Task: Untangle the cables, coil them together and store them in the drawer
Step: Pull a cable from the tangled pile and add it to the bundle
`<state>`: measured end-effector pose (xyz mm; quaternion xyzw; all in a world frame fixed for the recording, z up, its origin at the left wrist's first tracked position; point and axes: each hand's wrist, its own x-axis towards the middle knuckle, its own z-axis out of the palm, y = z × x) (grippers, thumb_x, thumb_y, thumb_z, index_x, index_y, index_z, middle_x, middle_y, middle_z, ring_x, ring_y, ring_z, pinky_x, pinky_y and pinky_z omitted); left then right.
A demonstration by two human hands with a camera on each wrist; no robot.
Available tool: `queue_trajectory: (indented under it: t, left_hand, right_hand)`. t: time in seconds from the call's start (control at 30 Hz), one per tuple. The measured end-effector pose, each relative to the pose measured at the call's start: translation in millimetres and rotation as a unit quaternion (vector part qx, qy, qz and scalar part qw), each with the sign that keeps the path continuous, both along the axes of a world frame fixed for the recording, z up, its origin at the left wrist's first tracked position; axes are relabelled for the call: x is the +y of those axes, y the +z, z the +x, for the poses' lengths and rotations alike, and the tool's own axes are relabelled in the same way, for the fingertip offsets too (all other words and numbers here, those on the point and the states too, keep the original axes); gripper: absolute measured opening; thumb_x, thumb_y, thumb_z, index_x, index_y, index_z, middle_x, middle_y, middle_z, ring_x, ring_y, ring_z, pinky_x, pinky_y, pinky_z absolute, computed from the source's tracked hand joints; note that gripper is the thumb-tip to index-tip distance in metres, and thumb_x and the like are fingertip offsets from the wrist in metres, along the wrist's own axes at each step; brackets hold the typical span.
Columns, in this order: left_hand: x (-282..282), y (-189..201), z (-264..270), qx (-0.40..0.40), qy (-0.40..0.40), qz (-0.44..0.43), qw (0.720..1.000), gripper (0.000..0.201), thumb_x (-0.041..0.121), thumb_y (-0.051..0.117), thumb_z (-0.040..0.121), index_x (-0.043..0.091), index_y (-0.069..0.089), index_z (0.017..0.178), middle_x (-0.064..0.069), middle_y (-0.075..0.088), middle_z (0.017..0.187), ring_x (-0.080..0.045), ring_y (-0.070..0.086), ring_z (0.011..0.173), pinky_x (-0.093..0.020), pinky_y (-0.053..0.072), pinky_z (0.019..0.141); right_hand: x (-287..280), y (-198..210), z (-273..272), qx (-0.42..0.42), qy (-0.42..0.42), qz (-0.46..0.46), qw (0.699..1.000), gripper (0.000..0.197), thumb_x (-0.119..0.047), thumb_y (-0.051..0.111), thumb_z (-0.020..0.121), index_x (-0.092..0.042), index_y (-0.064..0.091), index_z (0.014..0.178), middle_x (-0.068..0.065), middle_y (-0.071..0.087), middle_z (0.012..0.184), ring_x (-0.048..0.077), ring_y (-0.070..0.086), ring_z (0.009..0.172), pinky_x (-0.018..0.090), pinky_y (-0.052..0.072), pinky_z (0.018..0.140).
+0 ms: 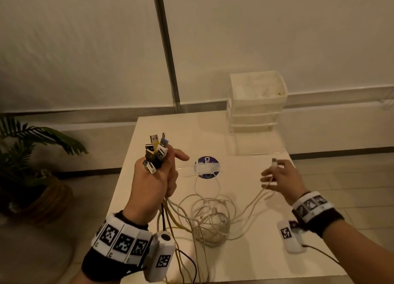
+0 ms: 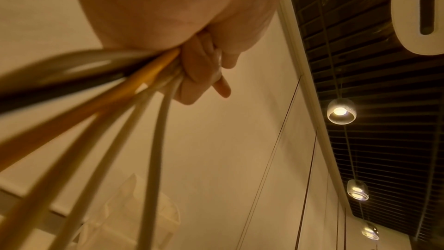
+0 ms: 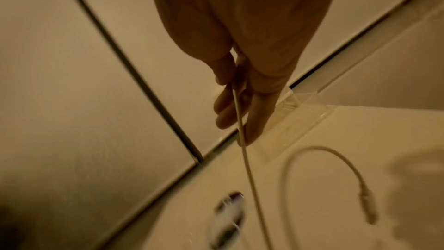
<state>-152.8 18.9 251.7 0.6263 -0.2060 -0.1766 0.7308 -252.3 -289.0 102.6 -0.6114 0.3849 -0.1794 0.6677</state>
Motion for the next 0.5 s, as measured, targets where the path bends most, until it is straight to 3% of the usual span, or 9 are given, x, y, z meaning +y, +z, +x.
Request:
queue_trajectory:
  t: [0.13, 0.27, 0.5]
  left_hand:
    - [4, 5, 6, 0.004, -0.003, -0.022, 1.0, 0.034, 0.031, 0.046, 0.096, 0.006, 0.065, 0.085, -0.006, 0.023, 0.057, -0.012, 0.017, 0.042, -0.021, 0.015, 0.041]
    - [11, 10, 5, 0.001, -0.008, -0.035, 0.999, 0.036, 0.035, 0.048, 0.092, 0.004, 0.065, 0.087, -0.002, 0.025, 0.055, -0.012, 0.017, 0.042, -0.025, 0.014, 0.042]
    - [31, 9, 4, -0.014, -0.004, -0.043, 0.999, 0.035, 0.037, 0.049, 0.092, 0.007, 0.067, 0.09, 0.001, 0.028, 0.054, -0.012, 0.02, 0.043, -0.024, 0.017, 0.041]
  right_hand:
    - [3, 59, 12, -0.126, -0.028, 0.049, 0.99, 0.011, -0.012, 0.047, 0.1, -0.008, 0.057, 0.097, 0.017, 0.063, 0.091, 0.032, 0.066, 0.083, 0.05, 0.056, 0.08]
    - [17, 125, 35, -0.224, -0.013, 0.059, 0.973, 0.011, -0.015, 0.048, 0.099, -0.011, 0.058, 0.099, 0.012, 0.063, 0.083, 0.028, 0.067, 0.081, 0.046, 0.059, 0.079]
    - [59, 234, 55, -0.286, 0.079, -0.054, 0.954, 0.013, -0.021, 0.05, 0.099, -0.012, 0.06, 0.1, 0.008, 0.063, 0.079, 0.025, 0.067, 0.081, 0.05, 0.056, 0.087]
